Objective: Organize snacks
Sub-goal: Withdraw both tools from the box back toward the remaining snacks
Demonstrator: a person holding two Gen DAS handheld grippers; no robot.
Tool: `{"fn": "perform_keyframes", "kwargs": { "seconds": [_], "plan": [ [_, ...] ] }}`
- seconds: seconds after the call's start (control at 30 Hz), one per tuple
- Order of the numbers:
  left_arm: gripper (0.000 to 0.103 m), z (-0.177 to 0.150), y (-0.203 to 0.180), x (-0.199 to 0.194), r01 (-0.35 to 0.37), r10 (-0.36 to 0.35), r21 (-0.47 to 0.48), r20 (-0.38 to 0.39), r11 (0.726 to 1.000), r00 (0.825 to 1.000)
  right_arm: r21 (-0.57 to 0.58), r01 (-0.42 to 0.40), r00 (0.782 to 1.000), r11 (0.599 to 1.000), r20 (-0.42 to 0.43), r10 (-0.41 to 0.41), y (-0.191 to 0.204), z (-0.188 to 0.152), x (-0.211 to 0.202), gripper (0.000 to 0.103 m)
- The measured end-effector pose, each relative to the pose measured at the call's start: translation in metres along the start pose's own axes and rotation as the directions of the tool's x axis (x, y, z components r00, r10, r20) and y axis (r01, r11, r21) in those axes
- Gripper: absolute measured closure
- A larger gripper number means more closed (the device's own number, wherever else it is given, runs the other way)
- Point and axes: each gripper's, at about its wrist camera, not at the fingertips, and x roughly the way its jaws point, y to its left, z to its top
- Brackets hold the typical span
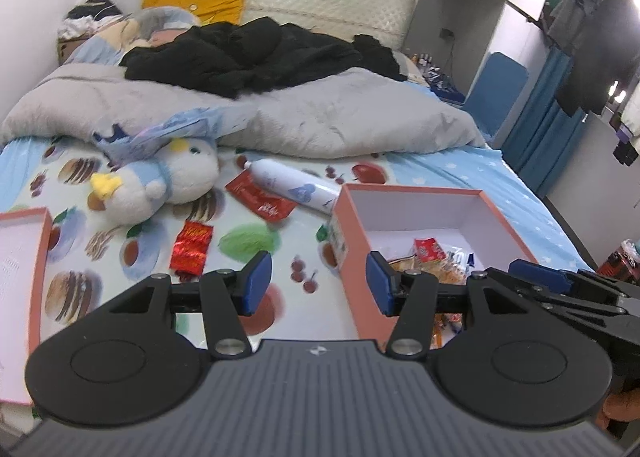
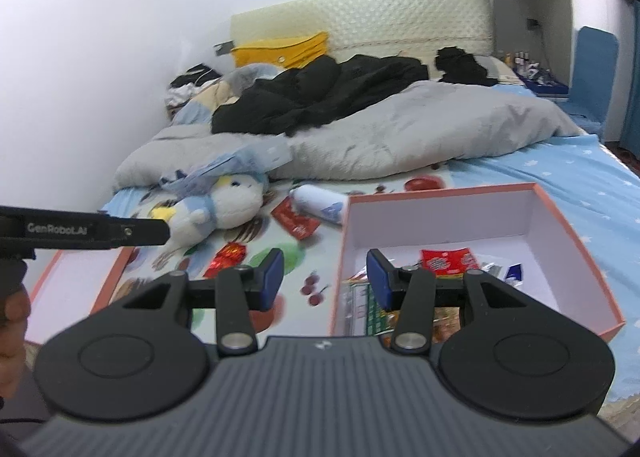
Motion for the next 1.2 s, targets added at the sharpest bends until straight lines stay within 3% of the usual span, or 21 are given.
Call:
{"fn": "perform_keyframes", "kwargs": {
  "seconds": [0.3,0.67,1.2],
  "plan": [
    [0.045,-0.02,0.026,-0.008,-0.036,0.036,-0.037,-0.011,0.999,0.999,-0.032,-0.055,0.998,0.998,-0.046,0.053,0.03,-0.018,0.012,0.055],
    [0.045,-0.046,0.053,-0.003,-0.081,0.077,-0.082,-0.049,0.993,0.996,-0.011,-0.066,0.993,0.998,-0.099,0.065,0.045,-0.037,0.025,0.055],
    [0.045,-0.037,0.08,0.036,-0.093,0.083,-0.097,-0.102,0.991,0.991,-0.031,-0.073,0.992,0.997,-0.109,0.069,0.056,-0.025,0.058,0.055]
  ]
}}
